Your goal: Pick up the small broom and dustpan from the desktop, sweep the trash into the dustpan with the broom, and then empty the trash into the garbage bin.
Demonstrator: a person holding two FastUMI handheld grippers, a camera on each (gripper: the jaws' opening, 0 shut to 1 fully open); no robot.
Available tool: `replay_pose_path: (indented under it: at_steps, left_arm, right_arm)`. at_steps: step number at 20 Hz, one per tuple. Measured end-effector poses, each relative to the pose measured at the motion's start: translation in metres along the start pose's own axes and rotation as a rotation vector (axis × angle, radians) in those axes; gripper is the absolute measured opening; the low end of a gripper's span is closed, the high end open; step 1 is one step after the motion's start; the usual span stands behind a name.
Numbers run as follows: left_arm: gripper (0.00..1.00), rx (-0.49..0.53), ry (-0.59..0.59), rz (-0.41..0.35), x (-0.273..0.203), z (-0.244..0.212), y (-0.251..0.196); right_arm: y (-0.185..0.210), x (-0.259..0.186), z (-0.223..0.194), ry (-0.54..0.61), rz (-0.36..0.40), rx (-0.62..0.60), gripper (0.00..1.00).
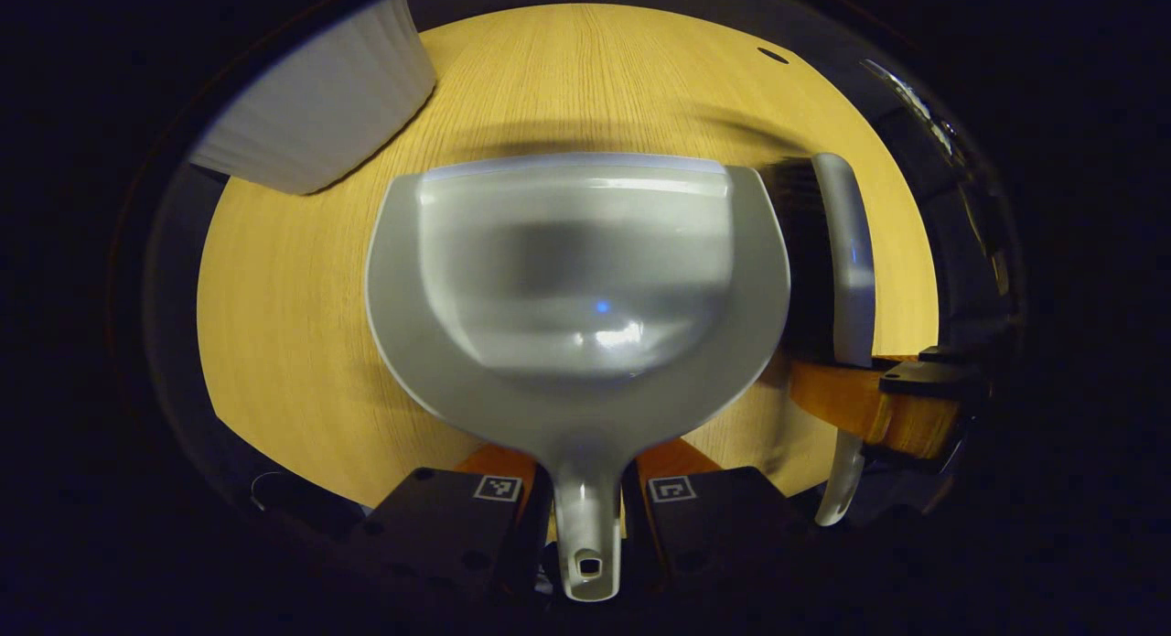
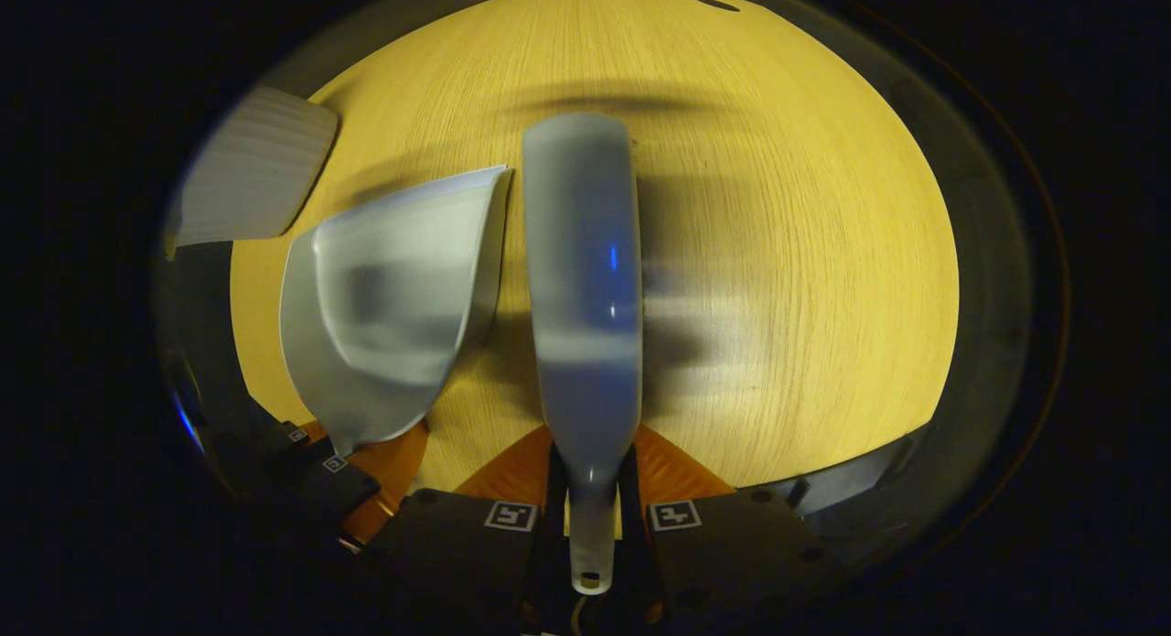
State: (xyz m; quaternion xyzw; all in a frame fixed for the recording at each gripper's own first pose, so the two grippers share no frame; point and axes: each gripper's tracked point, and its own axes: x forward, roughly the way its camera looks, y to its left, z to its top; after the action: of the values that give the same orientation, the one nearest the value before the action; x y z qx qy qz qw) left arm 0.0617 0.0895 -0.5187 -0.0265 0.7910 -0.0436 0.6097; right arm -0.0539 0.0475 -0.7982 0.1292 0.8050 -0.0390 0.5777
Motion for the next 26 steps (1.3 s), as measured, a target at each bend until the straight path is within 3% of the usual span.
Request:
replay_pose_path:
  at_steps: [2, 3, 5, 10, 12, 15, 18, 21, 24, 26]
  left_arm:
    - [0.51, 0.007, 0.023, -0.004, 0.000, -0.004, 0.001]
    - [0.87, 0.011, 0.012, -0.005, -0.003, -0.003, 0.001]
    - [0.87, 0.014, 0.001, -0.016, -0.005, -0.003, -0.001]
    - [0.84, 0.057, -0.120, -0.057, -0.031, -0.006, -0.008]
    - [0.84, 0.109, -0.200, -0.094, -0.049, -0.011, -0.013]
    - [0.84, 0.163, -0.403, -0.076, -0.094, -0.016, -0.010]
    - [0.85, 0.194, -0.636, -0.086, -0.166, -0.019, -0.015]
    - [0.84, 0.203, -0.944, -0.076, -0.229, -0.024, -0.011]
    - [0.84, 0.194, -1.196, 0.007, -0.228, -0.032, -0.004]
    - [0.83, 0.171, -1.292, 0.028, -0.220, -0.038, -0.011]
  right_arm:
    - [-0.001, -0.001, -0.004, 0.011, -0.008, 0.006, 0.31]
    - [-0.001, -0.003, -0.003, 0.008, -0.009, 0.006, 0.46]
    - [-0.002, -0.006, -0.003, -0.007, -0.014, 0.008, 1.00]
    - [0.004, -0.037, -0.008, -0.084, 0.022, -0.012, 0.99]
    - [0.007, -0.065, -0.008, -0.180, 0.043, -0.051, 0.99]
    - [0.013, -0.119, -0.008, -0.365, 0.074, -0.092, 0.99]
    - [0.023, -0.191, 0.003, -0.640, 0.078, -0.136, 0.99]
    - [0.029, -0.257, 0.007, -0.964, 0.037, -0.183, 0.99]
    - [0.032, -0.266, 0.008, -1.247, 0.004, -0.194, 0.99]
    - [0.030, -0.269, 0.007, -1.408, -0.029, -0.219, 0.98]
